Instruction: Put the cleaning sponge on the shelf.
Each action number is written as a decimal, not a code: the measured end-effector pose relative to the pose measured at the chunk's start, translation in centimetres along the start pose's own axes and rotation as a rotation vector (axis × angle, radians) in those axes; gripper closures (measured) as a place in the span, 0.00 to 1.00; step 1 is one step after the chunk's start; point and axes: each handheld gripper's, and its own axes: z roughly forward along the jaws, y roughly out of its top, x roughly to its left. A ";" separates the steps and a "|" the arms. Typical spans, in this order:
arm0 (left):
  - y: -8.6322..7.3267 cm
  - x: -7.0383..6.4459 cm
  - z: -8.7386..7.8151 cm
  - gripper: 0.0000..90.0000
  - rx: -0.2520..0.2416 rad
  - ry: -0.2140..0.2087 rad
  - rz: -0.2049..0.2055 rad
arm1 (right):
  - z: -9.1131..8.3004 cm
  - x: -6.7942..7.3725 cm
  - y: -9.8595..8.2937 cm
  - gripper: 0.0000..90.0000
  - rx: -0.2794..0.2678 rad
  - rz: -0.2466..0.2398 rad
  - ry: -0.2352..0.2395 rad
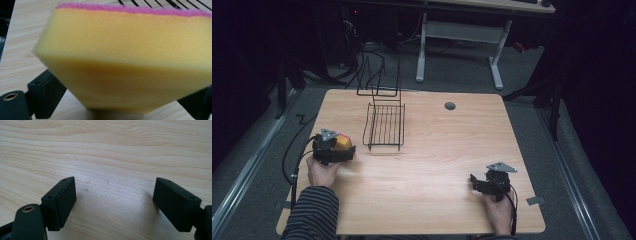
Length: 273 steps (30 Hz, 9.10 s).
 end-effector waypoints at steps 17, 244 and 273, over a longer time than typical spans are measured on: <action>-0.1 0.0 0.3 0.25 -0.006 -0.026 0.007 | 0.0 0.0 0.0 0.21 0.000 0.001 0.001; 10.4 -8.3 5.4 0.00 -0.004 -0.183 0.128 | 0.0 0.0 0.0 0.21 0.001 0.000 0.001; 8.8 -6.7 -0.3 0.05 -0.090 -0.202 0.125 | 0.0 0.0 0.0 0.21 0.001 -0.001 0.001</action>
